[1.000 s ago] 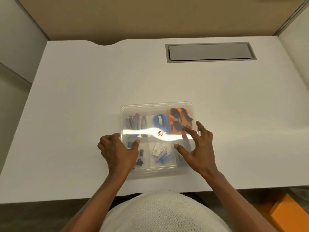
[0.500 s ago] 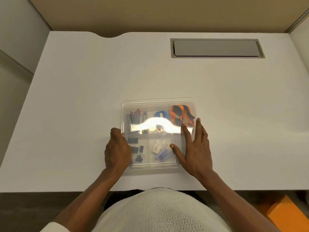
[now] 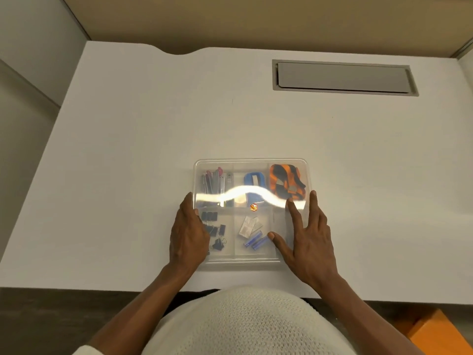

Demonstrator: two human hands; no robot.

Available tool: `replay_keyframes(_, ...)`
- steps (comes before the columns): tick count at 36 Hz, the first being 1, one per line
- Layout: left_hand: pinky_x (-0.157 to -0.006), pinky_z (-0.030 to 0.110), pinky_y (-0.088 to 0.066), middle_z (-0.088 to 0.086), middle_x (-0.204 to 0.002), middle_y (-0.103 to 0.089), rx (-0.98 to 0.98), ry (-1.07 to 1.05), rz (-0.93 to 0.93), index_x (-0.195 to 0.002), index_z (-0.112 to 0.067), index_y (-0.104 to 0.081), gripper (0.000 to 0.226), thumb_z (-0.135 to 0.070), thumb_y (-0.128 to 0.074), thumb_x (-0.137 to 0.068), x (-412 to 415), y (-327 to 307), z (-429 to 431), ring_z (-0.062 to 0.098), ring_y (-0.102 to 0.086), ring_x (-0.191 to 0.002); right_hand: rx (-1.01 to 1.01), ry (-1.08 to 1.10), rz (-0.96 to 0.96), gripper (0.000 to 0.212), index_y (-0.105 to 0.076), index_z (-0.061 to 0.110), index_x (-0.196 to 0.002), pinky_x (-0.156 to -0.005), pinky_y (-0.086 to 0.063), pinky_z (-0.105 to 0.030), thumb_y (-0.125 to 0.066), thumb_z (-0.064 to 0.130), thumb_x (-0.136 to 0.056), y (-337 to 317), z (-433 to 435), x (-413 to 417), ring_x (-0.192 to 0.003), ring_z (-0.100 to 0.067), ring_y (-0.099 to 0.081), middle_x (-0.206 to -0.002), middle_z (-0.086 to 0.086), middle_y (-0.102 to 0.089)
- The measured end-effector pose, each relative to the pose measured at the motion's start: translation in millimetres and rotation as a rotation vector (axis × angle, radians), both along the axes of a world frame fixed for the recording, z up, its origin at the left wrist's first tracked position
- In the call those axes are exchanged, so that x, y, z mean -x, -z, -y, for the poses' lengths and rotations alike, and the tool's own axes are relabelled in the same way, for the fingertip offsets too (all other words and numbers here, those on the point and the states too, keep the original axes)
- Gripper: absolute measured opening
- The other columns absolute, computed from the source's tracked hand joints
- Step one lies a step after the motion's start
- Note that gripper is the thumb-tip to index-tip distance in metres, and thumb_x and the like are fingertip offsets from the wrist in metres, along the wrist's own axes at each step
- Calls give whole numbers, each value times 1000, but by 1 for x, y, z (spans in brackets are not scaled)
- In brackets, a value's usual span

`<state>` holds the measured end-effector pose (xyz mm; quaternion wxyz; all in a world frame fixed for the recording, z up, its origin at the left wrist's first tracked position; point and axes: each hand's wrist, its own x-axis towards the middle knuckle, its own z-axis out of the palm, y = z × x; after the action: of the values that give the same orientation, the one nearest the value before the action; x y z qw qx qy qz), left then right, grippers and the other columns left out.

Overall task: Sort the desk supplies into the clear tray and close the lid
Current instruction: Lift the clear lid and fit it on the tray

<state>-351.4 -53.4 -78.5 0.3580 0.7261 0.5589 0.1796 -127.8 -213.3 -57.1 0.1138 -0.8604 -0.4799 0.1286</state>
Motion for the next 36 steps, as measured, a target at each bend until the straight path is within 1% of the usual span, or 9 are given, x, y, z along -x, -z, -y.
replay_keyframes(3, -93, 33, -51, 14, -138, -59, -29, 12, -65, -156, -7, -34, 56, -3, -51, -102, 0, 2, 0, 29, -62, -116, 39, 0, 0, 94, -21, 28, -166, -123, -33, -57, -36, 84, -91, -2, -3, -2, -161, -37, -13, -176, -13, 4)
replay_keyframes(6, -96, 44, -53, 22, -135, -58, -57, 11, -131, -155, -1, -35, 59, 0, -54, -99, -2, 2, 0, 37, -61, -117, 35, 0, 34, 89, -39, 20, -155, -120, -36, -58, -43, 80, -89, -5, -13, -5, -159, -41, -17, -170, -23, -15)
replay_keyframes(8, -99, 48, -53, 24, -136, -57, -68, 9, -154, -154, 1, -36, 60, 0, -57, -98, -4, 1, -1, 39, -60, -119, 9, 22, 34, 83, -45, 17, -146, -119, -38, -58, -45, 77, -89, -4, -19, -5, -158, -42, -19, -167, -26, -19)
replay_keyframes(11, -116, 44, -38, 25, -154, -45, -127, 43, -188, -156, 4, -31, 63, -13, -53, -100, -6, 1, -2, 42, -49, -138, -35, 23, 33, 79, -45, 17, -146, -123, -31, -54, -45, 75, -93, 4, -22, -3, -163, -37, -9, -173, -21, -10)
replay_keyframes(14, -125, 36, -18, 12, -173, -13, -214, 119, -210, -164, -6, -11, 78, -50, -36, -104, -6, 3, -5, 28, -21, -158, -76, 20, 49, 80, -41, 19, -151, -128, -26, -52, -43, 76, -95, 13, -20, -4, -165, -30, 0, -177, -15, -2)
replay_keyframes(17, -128, 40, -15, 7, -175, -3, -292, 218, -177, -165, -11, -4, 90, -69, -30, -101, -6, 8, -8, 23, -7, -161, -76, 9, 83, 87, -32, 19, -161, -128, -26, -54, -40, 76, -96, 18, -21, -6, -165, -29, 3, -177, -13, 3)
replay_keyframes(21, -130, 46, -15, 7, -174, -6, -336, 332, -184, -165, -12, -7, 94, -74, -31, -99, -7, 11, -11, 24, -6, -161, -69, 5, 108, 93, -19, 22, -167, -129, -24, -54, -38, 78, -96, 22, -22, -7, -165, -30, 4, -177, -12, 7)
replay_keyframes(32, -125, 53, -28, 8, -173, -14, -369, 319, -298, -164, -13, -20, 86, -67, -39, -99, -10, 12, -10, 27, -13, -161, -103, 37, 90, 95, -19, 27, -168, -129, -24, -53, -41, 81, -92, 25, -23, -6, -165, -27, 2, -178, -7, 5)
replay_keyframes(36, -125, 50, -28, 9, -173, -18, -366, 313, -308, -162, -11, -25, 86, -64, -46, -97, -10, 11, -9, 27, -16, -160, -104, 30, 107, 95, -18, 27, -168, -129, -22, -52, -41, 80, -93, 27, -22, -6, -165, -28, 2, -178, -8, 4)
